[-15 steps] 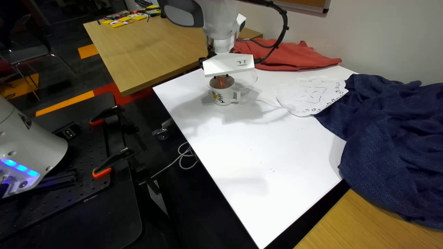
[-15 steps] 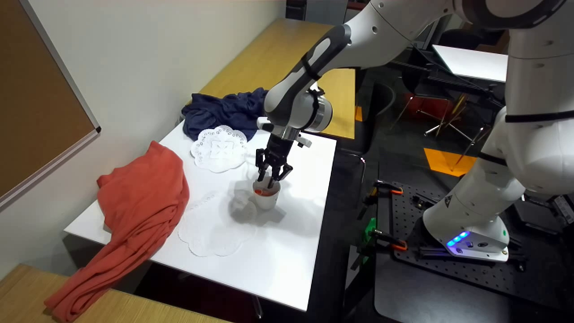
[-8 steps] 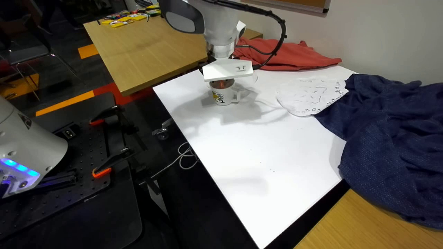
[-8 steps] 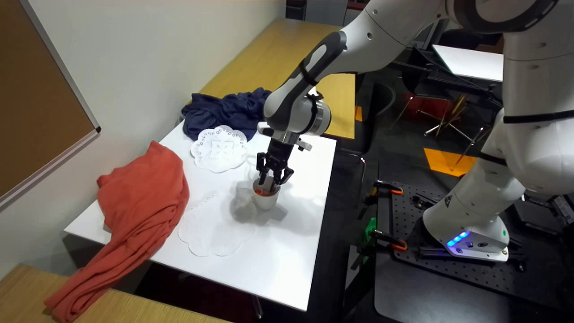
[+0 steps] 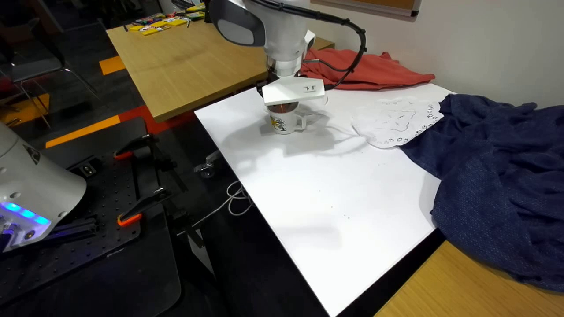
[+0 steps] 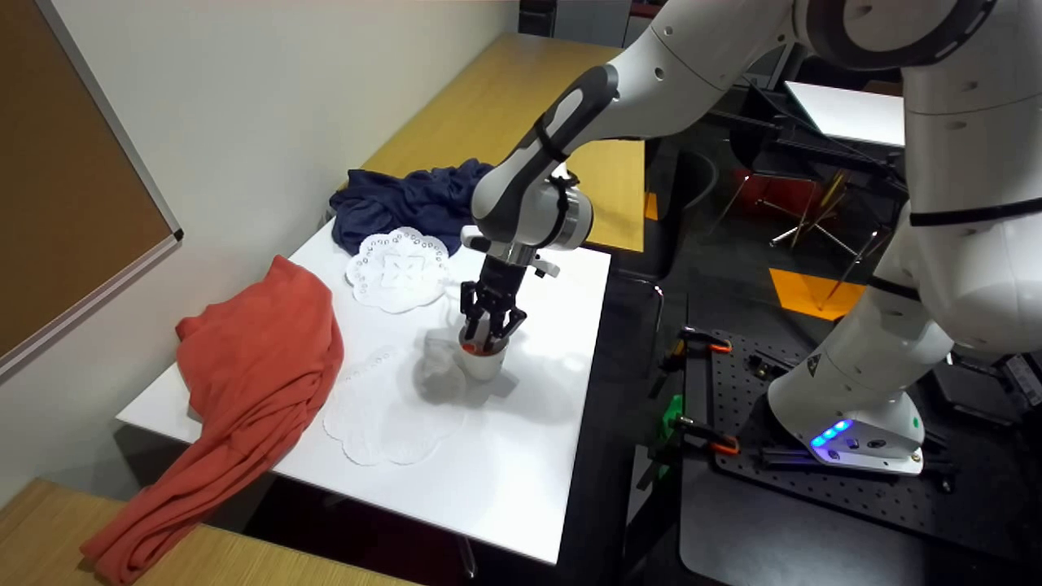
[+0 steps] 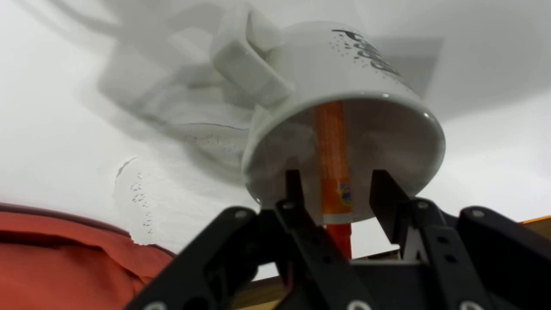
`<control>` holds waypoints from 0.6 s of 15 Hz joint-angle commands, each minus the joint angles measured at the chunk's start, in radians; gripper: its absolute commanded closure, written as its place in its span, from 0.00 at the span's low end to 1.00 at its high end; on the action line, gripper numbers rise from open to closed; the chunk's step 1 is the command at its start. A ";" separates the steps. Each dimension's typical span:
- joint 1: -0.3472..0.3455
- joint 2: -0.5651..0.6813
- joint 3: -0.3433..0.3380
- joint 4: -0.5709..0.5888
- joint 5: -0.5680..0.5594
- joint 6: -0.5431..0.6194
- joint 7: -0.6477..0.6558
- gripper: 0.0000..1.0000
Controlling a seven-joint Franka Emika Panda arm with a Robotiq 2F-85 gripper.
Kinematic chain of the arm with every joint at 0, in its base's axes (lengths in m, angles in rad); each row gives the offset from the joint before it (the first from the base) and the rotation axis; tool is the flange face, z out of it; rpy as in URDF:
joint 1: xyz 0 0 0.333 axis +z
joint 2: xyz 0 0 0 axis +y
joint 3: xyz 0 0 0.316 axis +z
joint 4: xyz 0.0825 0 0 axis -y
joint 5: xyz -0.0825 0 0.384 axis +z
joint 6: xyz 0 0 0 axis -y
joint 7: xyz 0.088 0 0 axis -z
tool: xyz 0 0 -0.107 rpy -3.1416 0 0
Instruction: Take the pen out of the cup and place it on the table
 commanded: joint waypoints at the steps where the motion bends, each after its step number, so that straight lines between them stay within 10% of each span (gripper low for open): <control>1: -0.013 0.025 0.018 0.036 -0.016 0.010 0.009 0.59; 6: -0.013 0.037 0.023 0.053 -0.020 0.009 0.011 0.95; 9: -0.020 0.001 0.036 0.024 -0.001 0.019 -0.004 0.95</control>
